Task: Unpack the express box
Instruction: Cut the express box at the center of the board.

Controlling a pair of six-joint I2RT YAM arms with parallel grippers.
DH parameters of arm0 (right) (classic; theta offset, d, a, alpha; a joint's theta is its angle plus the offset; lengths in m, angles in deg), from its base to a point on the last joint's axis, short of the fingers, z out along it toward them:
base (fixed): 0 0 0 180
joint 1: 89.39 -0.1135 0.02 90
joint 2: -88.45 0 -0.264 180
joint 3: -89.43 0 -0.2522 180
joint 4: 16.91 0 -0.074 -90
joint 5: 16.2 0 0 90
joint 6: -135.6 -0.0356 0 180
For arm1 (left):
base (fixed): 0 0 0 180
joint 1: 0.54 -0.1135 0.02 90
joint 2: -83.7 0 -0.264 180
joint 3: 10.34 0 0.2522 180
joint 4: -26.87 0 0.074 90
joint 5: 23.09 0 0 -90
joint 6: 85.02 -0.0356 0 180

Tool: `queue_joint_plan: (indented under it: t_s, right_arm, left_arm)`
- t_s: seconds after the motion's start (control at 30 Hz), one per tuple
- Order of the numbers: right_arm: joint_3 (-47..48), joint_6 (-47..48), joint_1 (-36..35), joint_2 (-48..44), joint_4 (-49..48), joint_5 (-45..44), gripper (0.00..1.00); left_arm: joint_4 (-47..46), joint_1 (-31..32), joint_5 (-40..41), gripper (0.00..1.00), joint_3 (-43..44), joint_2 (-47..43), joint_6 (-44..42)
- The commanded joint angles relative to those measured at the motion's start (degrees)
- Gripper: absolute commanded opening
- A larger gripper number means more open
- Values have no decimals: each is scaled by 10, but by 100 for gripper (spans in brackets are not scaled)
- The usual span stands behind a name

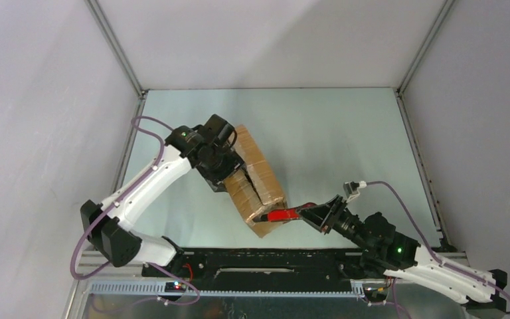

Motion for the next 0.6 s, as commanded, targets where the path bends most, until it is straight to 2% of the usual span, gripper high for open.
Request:
queue_joint_plan:
  t_s: [0.0,0.17,0.47,0.57]
  right_arm:
    - [-2,11,-9,-52,24,-101,0]
    - [-3,4,-10,-112,89,-138,0]
    - [-7,-25,-13,-107,93,-164,0]
    - [-14,-40,-25,-84,60,-186,0]
  left_arm:
    - [-43,6,-54,0,-14,-35,86]
    - [-50,-2,-53,0,-35,-45,89]
    - [-60,-2,-49,0,-46,-49,108]
    - [-75,-2,-51,0,-52,-54,120]
